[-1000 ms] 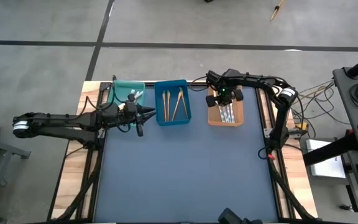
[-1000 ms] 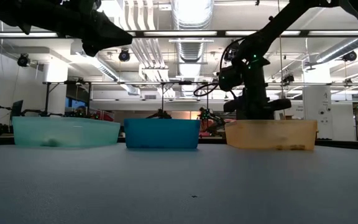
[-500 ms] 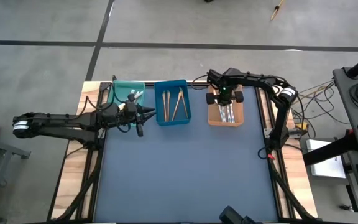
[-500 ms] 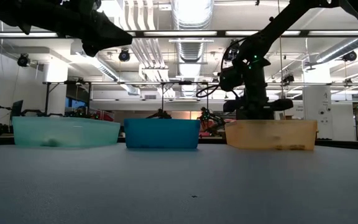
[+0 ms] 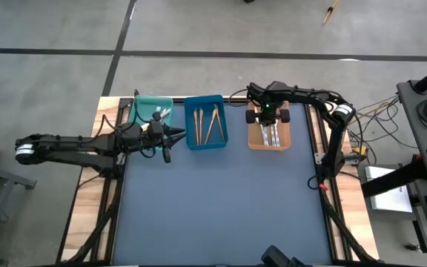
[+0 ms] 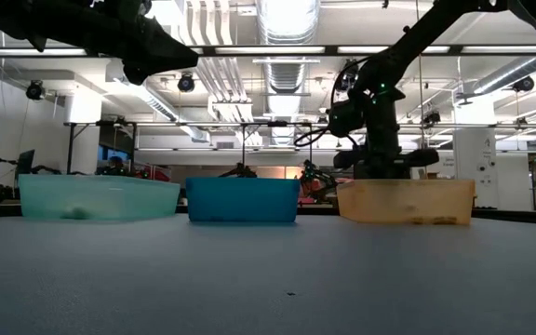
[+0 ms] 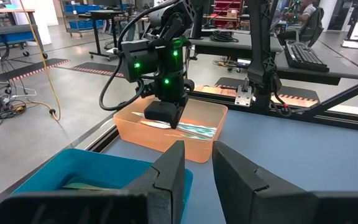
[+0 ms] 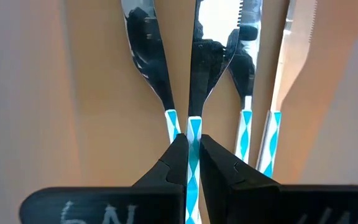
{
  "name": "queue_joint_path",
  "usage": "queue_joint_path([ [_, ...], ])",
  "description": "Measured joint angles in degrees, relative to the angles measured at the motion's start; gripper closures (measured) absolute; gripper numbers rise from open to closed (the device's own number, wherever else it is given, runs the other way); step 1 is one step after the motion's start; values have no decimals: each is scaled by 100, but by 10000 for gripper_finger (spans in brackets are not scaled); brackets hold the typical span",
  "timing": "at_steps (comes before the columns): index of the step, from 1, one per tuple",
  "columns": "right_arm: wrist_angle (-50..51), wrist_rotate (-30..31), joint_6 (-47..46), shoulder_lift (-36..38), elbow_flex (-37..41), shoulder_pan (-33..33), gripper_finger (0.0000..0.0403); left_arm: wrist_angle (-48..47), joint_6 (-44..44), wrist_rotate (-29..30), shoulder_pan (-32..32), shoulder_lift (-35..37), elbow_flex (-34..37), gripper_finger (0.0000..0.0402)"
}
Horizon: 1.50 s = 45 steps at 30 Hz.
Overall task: Sort silverware by color (type)
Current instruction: Put the white patterned table knife into the orange bin
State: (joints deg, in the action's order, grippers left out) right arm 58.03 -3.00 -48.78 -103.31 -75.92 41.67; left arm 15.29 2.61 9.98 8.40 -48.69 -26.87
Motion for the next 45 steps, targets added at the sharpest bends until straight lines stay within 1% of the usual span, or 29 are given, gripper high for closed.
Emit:
queue_joint_path([
  [21,-368,9,-10,0,96,-2,388,4,-2,0,0,0,0,337],
  [24,-378,22,51,0,98,-4,374,7,-24,0,0,0,0,337],
  [31,-424,171,199,0,98,-46,321,30,-39,4,0,0,0,337],
  [34,-437,170,341,0,98,-55,307,144,9,9,0,2,0,337],
  [41,-437,172,541,75,-8,-214,297,188,49,9,0,2,0,337],
  [45,-435,337,595,225,-169,-339,301,186,-2,9,0,2,0,337],
])
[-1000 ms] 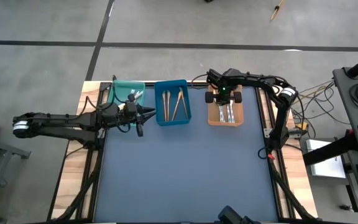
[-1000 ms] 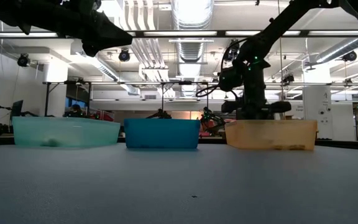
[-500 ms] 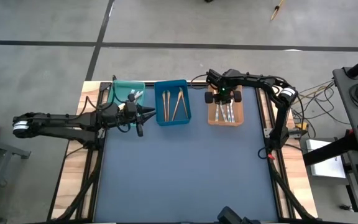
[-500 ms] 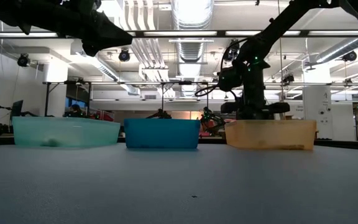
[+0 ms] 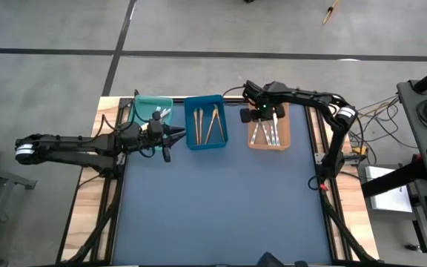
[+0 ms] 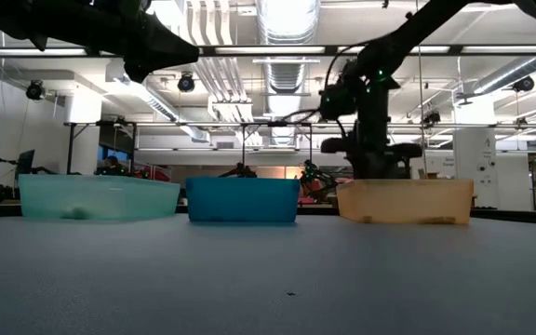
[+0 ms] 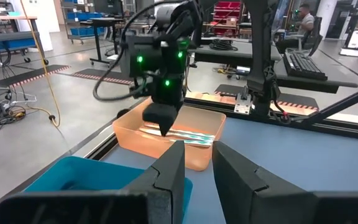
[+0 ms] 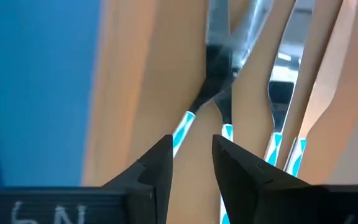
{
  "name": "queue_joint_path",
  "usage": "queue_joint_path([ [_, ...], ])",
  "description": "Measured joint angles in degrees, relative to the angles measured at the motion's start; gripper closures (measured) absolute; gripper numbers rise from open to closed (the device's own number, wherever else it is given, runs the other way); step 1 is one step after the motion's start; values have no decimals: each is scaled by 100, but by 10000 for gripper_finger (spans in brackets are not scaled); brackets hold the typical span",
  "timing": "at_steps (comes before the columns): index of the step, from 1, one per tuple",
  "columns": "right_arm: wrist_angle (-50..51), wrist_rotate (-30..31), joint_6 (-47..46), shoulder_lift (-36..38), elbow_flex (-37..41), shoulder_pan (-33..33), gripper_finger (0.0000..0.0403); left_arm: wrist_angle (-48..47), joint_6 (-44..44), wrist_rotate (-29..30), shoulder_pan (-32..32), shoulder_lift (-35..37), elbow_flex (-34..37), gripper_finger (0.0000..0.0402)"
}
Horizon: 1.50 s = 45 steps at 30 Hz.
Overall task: Sort silverware by color (type)
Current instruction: Put the white patterned table knife into the orange bin
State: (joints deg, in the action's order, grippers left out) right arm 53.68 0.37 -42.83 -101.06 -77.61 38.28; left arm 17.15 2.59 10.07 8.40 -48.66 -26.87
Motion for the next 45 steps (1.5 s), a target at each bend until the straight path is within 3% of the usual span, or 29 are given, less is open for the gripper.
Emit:
queue_joint_path([
  [7,-5,372,230,432,-174,-266,327,-2,-2,0,0,0,0,337],
  [13,-220,1127,857,973,13,-1023,346,0,2,-3,0,8,0,337],
  [20,-1912,1333,1314,1797,888,-2189,364,-2,90,-9,-7,37,0,337],
  [30,-4740,1875,1737,2983,2867,-3421,365,-20,322,-11,-12,30,0,337],
  [35,-5256,1995,1665,3284,3434,-3530,365,-234,663,-13,-17,28,0,337],
  [39,-5169,2614,1551,3312,3489,-3512,365,-362,896,-14,-85,26,0,337],
  [41,-4918,2795,1389,3314,3434,-3360,365,-321,894,-15,-98,26,0,337],
  [45,-4108,2554,1088,3289,3183,-2717,367,-154,654,13,-90,26,0,337],
])
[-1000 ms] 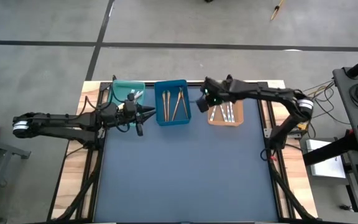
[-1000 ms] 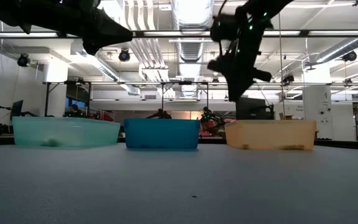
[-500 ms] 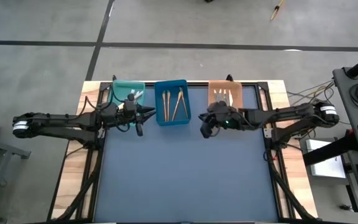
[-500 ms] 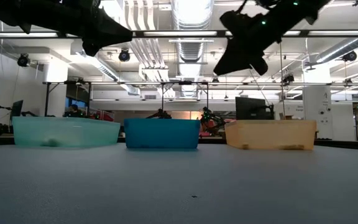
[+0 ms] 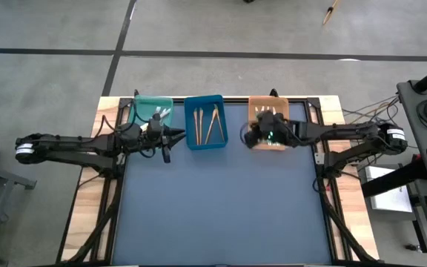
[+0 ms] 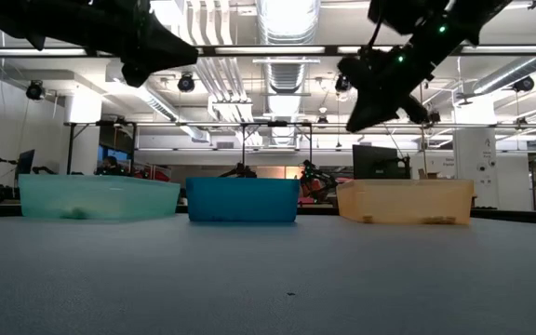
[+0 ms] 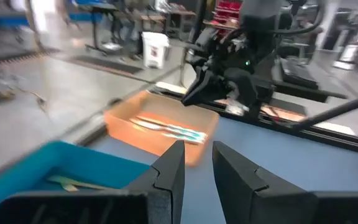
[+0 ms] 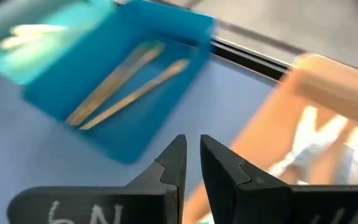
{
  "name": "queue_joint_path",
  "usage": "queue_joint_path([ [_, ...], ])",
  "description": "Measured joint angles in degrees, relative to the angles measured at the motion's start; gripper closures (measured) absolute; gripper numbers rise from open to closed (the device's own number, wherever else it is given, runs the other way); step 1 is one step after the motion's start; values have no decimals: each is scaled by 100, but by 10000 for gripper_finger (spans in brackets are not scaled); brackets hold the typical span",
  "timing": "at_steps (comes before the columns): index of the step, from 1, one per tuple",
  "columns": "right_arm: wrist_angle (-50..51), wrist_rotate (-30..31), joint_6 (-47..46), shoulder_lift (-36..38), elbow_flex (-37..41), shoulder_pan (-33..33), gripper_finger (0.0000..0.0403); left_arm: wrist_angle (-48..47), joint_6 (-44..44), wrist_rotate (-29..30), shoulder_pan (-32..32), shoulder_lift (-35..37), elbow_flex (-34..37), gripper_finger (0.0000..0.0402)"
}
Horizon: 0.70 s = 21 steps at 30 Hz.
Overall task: Sort silverware by color (type)
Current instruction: Put the white patterned table knife into the orange bin
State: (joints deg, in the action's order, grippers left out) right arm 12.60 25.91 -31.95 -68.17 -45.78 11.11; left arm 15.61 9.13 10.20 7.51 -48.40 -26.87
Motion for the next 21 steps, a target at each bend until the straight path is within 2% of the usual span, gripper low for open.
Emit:
queue_joint_path([
  [5,865,-535,156,-130,-351,1126,387,196,-719,762,13,0,-133,337],
  [10,1098,-1754,566,-497,-675,2526,394,195,-1514,1767,26,-7,-440,337],
  [14,1121,-2535,892,-1171,-936,3290,394,193,-2075,1933,26,-7,-628,337],
  [16,1270,-2561,940,-1555,-1104,3443,394,193,-2271,1937,26,-7,-677,337],
  [21,2023,-1965,1100,-2448,-1647,3467,394,139,-2391,2067,52,-7,-693,337],
])
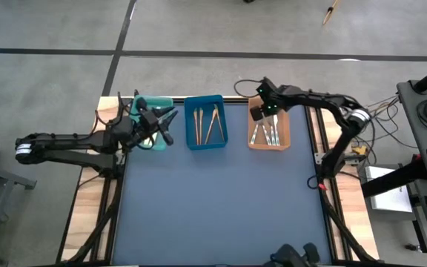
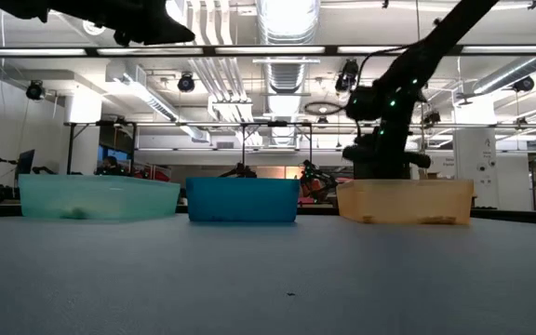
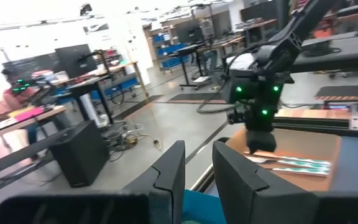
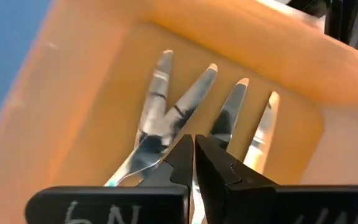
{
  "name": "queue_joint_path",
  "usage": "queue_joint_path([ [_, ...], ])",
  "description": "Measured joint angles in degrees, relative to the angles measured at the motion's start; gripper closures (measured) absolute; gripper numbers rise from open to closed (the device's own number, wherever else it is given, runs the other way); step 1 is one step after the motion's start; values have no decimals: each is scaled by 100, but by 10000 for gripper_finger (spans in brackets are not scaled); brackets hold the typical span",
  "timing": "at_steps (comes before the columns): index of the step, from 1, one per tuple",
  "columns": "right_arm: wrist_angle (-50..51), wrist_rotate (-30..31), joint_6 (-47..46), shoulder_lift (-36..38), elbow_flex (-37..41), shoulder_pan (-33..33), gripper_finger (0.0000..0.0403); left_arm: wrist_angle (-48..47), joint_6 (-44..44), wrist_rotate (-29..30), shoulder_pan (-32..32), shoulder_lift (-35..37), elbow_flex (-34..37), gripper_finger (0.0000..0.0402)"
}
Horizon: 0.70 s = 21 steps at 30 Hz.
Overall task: Sort silverware by color (type)
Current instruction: Put the white patterned table knife into the orange bin
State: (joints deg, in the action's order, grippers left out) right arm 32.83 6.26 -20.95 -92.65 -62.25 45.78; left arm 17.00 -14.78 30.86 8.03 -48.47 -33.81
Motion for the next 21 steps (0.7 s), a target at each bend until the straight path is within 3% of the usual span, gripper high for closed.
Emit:
queue_joint_path([
  [7,286,363,78,-670,-499,-37,394,-48,-134,607,5,0,53,337],
  [14,207,582,53,-753,-361,-42,394,-44,-338,622,5,5,55,337],
  [21,-494,487,-11,-712,7,-66,394,-40,-381,624,11,7,57,337],
])
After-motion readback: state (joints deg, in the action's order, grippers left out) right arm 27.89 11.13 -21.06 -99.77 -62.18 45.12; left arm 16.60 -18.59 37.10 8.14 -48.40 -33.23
